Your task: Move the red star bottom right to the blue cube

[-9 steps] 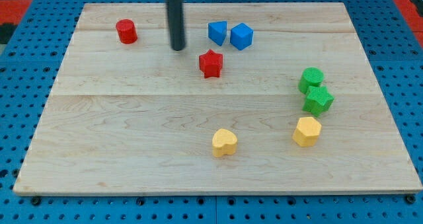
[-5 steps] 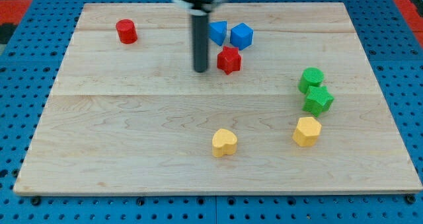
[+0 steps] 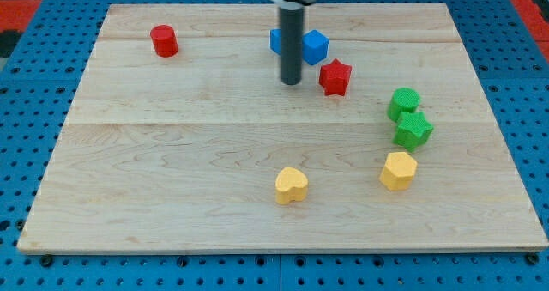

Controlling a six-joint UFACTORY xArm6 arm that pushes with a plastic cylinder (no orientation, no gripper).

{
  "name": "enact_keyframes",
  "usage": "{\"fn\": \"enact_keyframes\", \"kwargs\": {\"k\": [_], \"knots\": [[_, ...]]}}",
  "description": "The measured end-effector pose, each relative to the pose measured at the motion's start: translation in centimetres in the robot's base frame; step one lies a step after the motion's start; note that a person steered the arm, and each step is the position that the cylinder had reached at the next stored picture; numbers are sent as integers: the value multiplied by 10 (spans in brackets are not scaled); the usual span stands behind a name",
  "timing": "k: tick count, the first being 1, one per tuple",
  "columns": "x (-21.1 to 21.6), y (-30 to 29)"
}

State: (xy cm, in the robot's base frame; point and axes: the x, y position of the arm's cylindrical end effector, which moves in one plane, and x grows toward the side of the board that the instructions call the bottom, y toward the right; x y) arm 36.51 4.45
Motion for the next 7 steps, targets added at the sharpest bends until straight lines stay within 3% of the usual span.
{"fn": "enact_keyframes", "kwargs": {"k": [1, 4, 5, 7], "knots": [[3, 44], [3, 85], [3, 35], [-14, -182]]}}
